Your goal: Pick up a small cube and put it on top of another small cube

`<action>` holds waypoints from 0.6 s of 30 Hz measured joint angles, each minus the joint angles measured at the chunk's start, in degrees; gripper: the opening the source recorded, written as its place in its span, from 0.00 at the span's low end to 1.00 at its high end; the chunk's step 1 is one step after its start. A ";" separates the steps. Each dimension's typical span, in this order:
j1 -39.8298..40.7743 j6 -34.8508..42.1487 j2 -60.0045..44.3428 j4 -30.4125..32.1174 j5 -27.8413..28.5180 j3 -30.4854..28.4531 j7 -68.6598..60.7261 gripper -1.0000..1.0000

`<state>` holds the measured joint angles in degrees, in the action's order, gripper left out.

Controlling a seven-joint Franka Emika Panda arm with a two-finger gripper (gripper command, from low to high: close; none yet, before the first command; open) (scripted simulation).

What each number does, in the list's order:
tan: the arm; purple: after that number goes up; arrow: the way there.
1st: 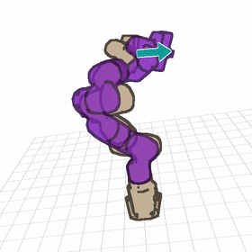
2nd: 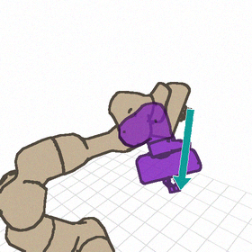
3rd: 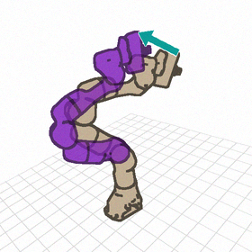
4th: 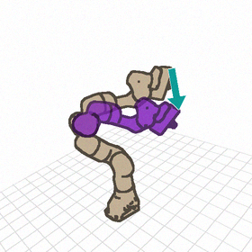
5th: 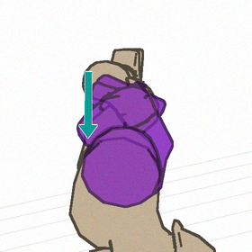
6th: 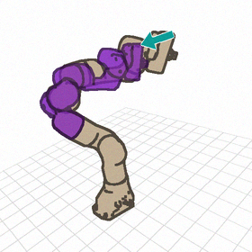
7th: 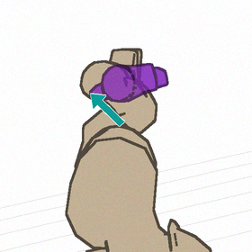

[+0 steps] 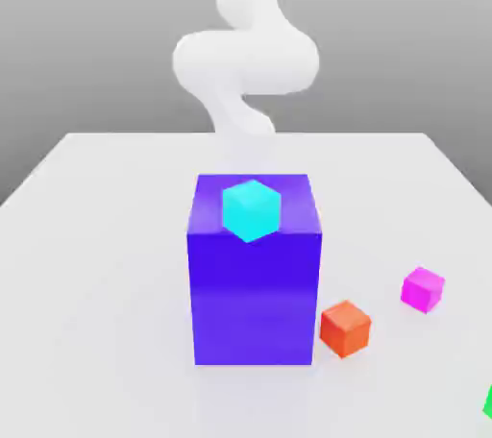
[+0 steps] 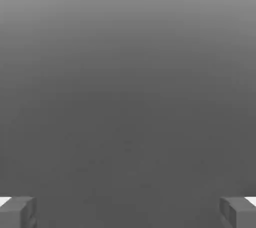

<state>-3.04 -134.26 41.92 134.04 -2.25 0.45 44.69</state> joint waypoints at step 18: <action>-18.98 -17.60 -28.06 16.17 -9.98 11.80 -3.59 0.50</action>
<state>-22.01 -151.87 13.86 150.21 -12.24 12.24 41.10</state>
